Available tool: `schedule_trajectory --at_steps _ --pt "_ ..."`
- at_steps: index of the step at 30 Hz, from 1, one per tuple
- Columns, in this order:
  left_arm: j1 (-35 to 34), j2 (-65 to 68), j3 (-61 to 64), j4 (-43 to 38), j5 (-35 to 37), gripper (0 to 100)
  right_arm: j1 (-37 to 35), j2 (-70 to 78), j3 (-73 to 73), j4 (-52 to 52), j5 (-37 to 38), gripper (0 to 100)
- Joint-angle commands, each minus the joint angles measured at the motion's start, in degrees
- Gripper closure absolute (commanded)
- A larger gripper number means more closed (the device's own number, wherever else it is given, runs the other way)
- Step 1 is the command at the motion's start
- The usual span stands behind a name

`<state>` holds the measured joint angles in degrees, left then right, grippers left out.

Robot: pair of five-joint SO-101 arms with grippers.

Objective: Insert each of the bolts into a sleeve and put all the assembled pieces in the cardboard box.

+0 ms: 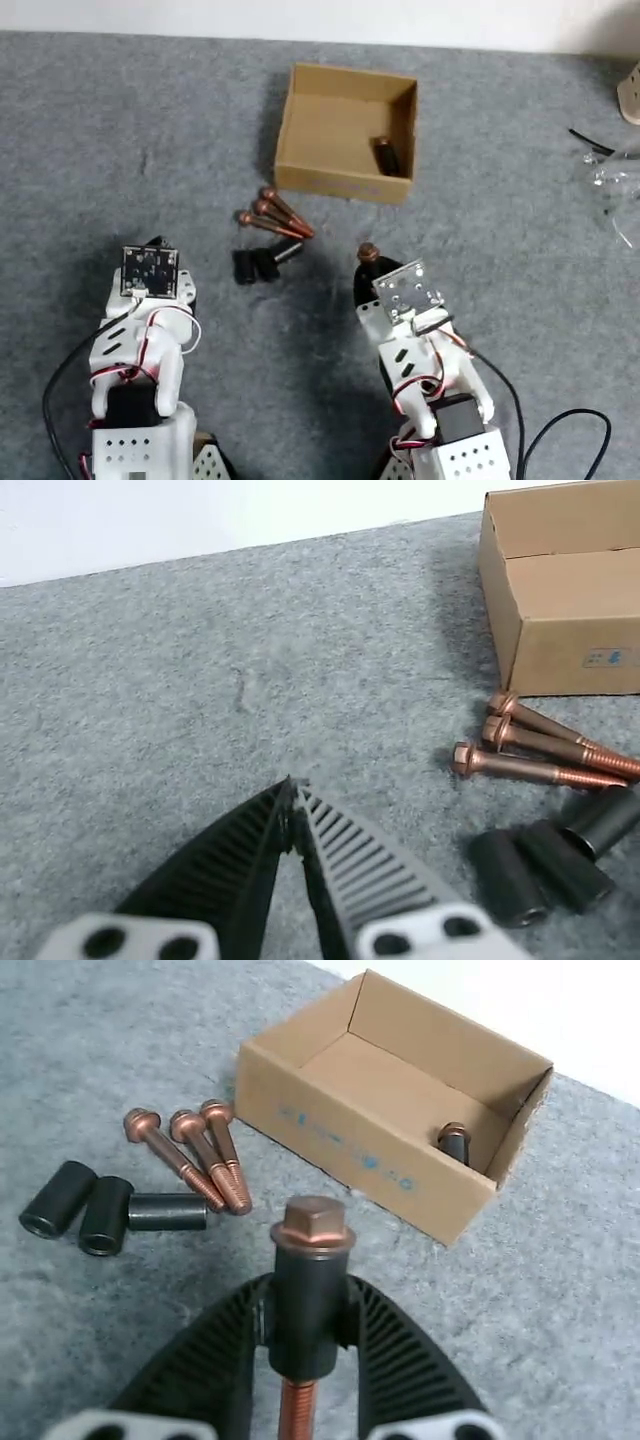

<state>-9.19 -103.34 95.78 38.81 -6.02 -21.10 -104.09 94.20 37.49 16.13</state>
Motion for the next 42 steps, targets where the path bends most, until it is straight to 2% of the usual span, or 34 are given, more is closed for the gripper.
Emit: schedule_trajectory --at_steps 1,4,9,19,25,34,42 --pt "1.1 -0.31 -0.04 0.09 -0.35 99 0.31 0.31 -6.2 -0.4 1.49 99.2" --pt "1.1 -0.31 -0.04 0.09 -0.35 99 0.31 5.93 -8.66 -1.98 2.9 99.2" --pt "1.1 -0.31 -0.04 0.09 -0.35 99 0.48 24.66 -17.54 -7.16 2.9 99.2" --pt "1.1 -0.31 0.04 0.09 -0.44 99 0.57 72.92 -54.99 -7.08 2.9 99.2" --pt "1.1 -0.31 0.04 0.0 -0.53 99 2.42 94.11 -74.33 -7.08 2.9 99.2" --pt "1.27 -0.31 1.19 -2.29 -0.53 99 7.34 117.32 -97.36 -7.08 2.81 99.2" --pt "1.27 -0.31 1.36 -2.29 -0.53 99 6.81 120.75 -108.18 -6.99 2.9 99.2"
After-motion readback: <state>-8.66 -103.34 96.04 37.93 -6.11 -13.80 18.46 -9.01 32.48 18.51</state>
